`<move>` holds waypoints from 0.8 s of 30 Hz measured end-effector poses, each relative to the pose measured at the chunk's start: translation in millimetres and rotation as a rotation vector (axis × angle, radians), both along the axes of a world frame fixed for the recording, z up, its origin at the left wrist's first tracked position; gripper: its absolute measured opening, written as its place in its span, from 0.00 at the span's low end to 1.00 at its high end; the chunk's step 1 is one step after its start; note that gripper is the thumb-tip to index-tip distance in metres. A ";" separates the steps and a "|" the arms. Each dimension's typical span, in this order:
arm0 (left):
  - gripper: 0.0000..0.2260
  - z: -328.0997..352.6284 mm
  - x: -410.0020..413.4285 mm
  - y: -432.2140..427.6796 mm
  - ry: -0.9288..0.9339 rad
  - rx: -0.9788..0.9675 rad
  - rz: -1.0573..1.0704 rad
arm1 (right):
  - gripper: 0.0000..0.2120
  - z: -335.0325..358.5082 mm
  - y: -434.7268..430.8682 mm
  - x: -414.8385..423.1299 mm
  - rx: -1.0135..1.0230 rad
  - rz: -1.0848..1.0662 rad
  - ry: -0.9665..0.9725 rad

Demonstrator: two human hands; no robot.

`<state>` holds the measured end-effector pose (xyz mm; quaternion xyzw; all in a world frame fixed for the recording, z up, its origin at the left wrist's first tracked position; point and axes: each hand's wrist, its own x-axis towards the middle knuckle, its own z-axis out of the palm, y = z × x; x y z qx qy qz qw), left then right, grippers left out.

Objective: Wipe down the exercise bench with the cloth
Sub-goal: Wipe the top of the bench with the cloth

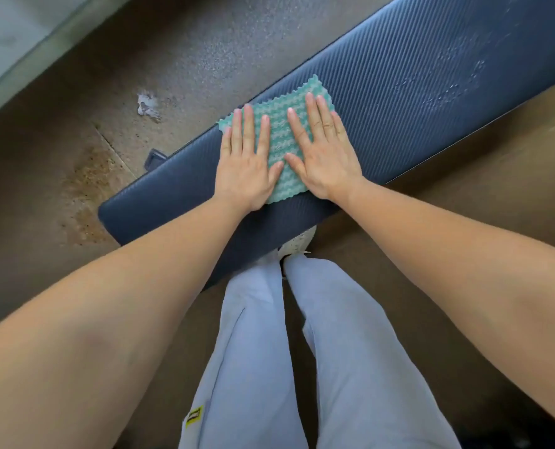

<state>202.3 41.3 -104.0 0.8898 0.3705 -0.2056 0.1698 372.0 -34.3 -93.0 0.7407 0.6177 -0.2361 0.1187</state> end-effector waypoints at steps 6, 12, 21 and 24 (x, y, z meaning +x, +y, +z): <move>0.38 -3.1 44.0 39.8 -0.014 0.023 -0.012 | 0.35 0.7 33.6 42.2 0.030 0.048 -0.031; 0.38 7.4 42.5 -25.0 -0.003 0.024 -0.198 | 0.37 0.3 -53.3 37.8 -0.026 -0.037 -0.031; 0.38 24.3 81.2 -130.0 0.106 -0.080 -0.106 | 0.37 16.0 -145.5 52.6 -0.093 -0.170 0.031; 0.35 21.6 101.3 -122.5 0.121 -0.059 -0.051 | 0.33 13.9 -142.2 63.1 -0.055 -0.096 0.175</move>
